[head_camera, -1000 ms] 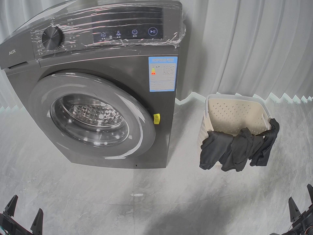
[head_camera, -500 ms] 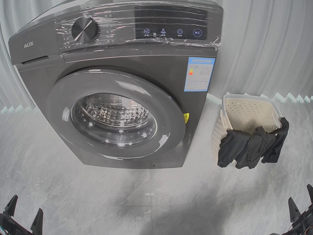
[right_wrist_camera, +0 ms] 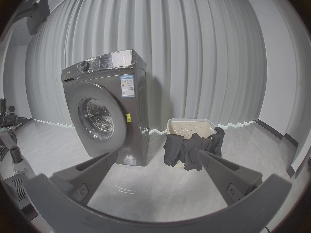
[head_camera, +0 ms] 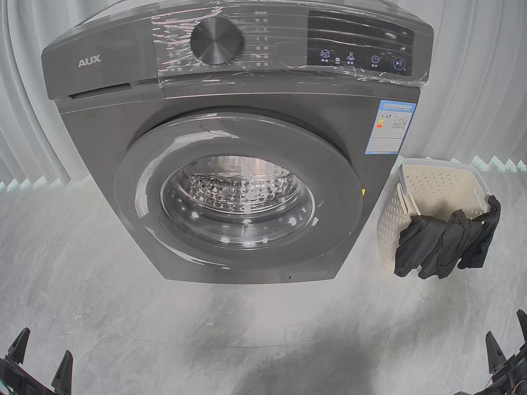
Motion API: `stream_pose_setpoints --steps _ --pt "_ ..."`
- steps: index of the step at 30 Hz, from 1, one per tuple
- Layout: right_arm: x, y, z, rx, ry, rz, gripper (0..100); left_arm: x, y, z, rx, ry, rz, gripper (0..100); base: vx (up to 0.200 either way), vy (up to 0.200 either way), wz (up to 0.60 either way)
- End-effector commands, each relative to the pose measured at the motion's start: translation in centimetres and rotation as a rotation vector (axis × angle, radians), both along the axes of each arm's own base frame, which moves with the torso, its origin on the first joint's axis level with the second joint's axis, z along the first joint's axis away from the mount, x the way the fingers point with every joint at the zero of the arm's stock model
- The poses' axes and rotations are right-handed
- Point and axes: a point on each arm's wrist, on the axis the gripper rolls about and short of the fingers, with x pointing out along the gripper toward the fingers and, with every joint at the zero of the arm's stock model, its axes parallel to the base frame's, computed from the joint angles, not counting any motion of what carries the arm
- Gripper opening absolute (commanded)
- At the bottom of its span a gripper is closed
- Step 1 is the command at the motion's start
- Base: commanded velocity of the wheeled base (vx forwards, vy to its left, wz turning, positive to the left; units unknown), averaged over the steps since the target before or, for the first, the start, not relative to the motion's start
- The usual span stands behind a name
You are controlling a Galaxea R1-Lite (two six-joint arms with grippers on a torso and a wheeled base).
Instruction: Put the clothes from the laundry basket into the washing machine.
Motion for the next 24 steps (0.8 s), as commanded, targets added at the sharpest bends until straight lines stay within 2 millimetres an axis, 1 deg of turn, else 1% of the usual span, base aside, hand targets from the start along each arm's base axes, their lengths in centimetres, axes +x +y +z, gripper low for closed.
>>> stream_pose_setpoints --steps 1,24 --pt "0.01 0.00 -0.52 -0.001 0.001 0.001 100 -0.01 0.00 -0.48 0.000 -0.001 0.001 100 0.000 0.000 0.00" --pt "0.01 0.00 -0.52 -0.001 0.001 0.001 100 -0.01 0.00 -0.49 0.008 0.000 0.002 100 0.000 0.000 0.00"
